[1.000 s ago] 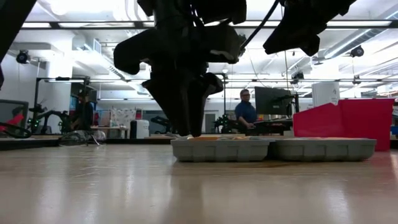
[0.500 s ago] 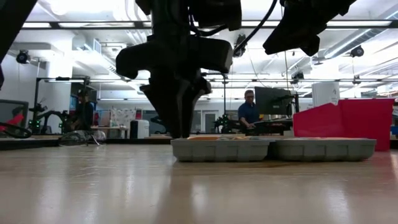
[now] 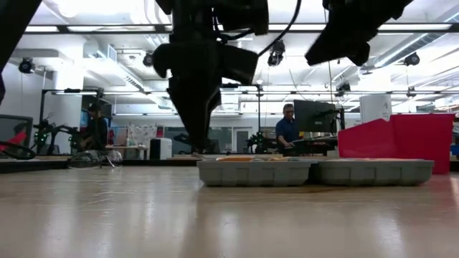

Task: Prefit tool cases
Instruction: Close the gray pre-fit tool case

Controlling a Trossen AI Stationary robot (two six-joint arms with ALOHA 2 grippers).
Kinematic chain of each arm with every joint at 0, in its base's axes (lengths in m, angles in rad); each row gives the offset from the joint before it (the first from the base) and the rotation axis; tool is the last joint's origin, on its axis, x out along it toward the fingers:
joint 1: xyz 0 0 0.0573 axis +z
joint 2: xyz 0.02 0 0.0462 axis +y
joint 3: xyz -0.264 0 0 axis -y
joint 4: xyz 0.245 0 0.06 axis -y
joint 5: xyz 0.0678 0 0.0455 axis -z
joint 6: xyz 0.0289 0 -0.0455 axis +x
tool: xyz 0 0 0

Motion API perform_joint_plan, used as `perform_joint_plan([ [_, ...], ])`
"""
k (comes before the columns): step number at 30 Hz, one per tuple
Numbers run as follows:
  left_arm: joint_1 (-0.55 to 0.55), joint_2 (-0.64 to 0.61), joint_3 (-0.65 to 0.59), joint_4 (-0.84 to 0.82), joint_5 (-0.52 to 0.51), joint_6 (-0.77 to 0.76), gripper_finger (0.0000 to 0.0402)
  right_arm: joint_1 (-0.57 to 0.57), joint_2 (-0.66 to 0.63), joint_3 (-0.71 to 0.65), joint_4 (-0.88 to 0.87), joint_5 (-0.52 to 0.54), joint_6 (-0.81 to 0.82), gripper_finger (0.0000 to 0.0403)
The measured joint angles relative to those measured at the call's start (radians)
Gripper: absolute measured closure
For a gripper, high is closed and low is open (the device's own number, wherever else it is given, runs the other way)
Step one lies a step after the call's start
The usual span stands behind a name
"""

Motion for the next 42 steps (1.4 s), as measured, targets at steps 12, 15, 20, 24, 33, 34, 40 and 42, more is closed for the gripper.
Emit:
perform_joint_plan([
  [12,-0.001,-0.128,-0.145,0.231,0.009,-0.132,0.0267,0.059,0.001,-0.095,-0.176,-0.002,0.167,0.0338],
  [15,-0.001,-0.198,-0.247,0.353,0.011,-0.183,0.0272,0.059,0.002,-0.143,-0.129,-0.002,0.208,0.0331],
  [20,-0.001,-0.327,-0.449,0.544,0.033,-0.281,0.0273,0.059,0.001,-0.199,-0.099,-0.059,0.246,0.0323],
  [24,0.003,-0.406,-0.599,0.684,0.036,-0.371,0.0259,0.059,0.001,-0.244,-0.103,-0.154,0.282,0.0317],
  [33,0.046,-0.434,-0.799,0.918,0.037,-0.684,0.0211,0.064,0.000,-0.269,-0.106,-0.205,0.346,0.0298],
  [34,0.049,-0.434,-0.808,0.918,0.037,-0.712,0.0207,0.064,0.001,-0.265,-0.106,-0.215,0.343,0.0296],
  [40,0.051,-0.431,-0.830,0.968,0.034,-0.823,0.0194,0.064,0.001,-0.253,-0.106,-0.322,0.297,0.0288],
  [42,0.054,-0.431,-0.830,1.011,0.029,-0.829,0.0194,0.064,0.001,-0.253,-0.120,-0.342,0.291,0.0286],
])
